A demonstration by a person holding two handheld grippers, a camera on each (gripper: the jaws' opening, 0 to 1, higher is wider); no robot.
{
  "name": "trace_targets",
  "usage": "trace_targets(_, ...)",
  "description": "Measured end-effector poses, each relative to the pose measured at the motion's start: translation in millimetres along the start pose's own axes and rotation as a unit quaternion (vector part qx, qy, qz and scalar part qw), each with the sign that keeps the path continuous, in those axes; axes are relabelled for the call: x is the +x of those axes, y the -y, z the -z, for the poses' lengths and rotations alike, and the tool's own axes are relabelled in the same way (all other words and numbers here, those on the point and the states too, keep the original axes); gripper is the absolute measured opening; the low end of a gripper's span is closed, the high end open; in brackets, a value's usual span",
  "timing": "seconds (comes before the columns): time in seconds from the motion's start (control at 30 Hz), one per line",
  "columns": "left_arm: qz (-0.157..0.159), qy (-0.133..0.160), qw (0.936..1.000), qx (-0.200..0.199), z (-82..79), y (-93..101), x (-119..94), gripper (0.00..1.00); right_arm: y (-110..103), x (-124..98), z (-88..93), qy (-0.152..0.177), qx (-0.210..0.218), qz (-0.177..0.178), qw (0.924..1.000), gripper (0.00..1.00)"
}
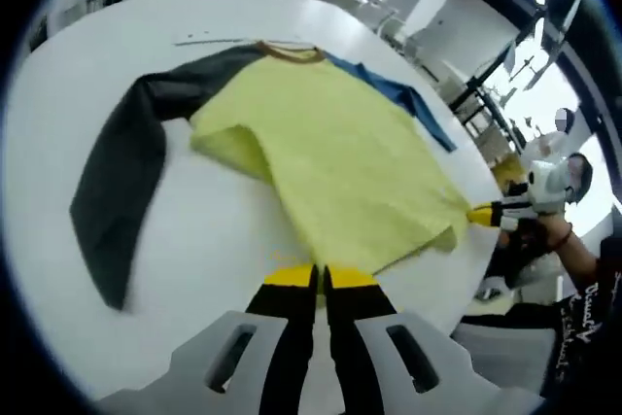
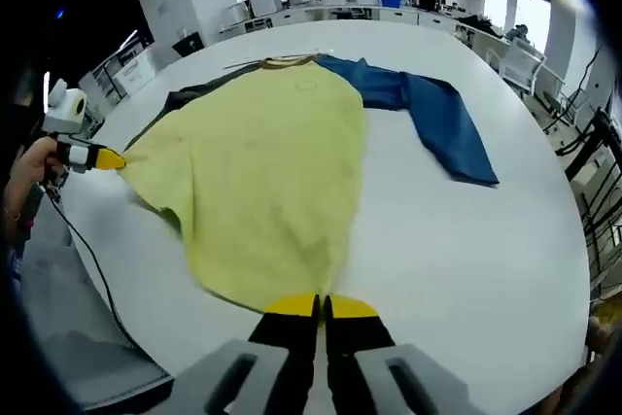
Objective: Fold the garment on the visible template until the final outline fits inside the template.
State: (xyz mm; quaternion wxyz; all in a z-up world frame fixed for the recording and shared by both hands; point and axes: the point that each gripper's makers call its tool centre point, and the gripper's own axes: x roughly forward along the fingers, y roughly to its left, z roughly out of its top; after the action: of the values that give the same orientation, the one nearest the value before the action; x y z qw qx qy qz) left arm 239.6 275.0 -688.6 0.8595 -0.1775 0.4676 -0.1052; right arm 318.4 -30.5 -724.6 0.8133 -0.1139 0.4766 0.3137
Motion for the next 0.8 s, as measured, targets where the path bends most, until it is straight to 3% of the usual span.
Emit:
trace_targets(0.27,-0.01,-0.005,0.9999,-0.011,20.1,-5.8,-16,0.0,0,-2,-0.6,0.001,-0.006,-0.002,1.0,0.0)
trace_targets(0.5,-0.017,-0.038,0.9989,-0.019,51.0,-14.0,-24,0.0,-1,-3,1.5,-0.001,-0.006,-0.002,1.0,0.0)
trace_targets(0.8,-0.035,-0.032,0.9984,-0.03,60.8,-22.1,-20,0.0,-4,-1,8.9,-0.008,-0.008,-0.006,0.9999,0.0)
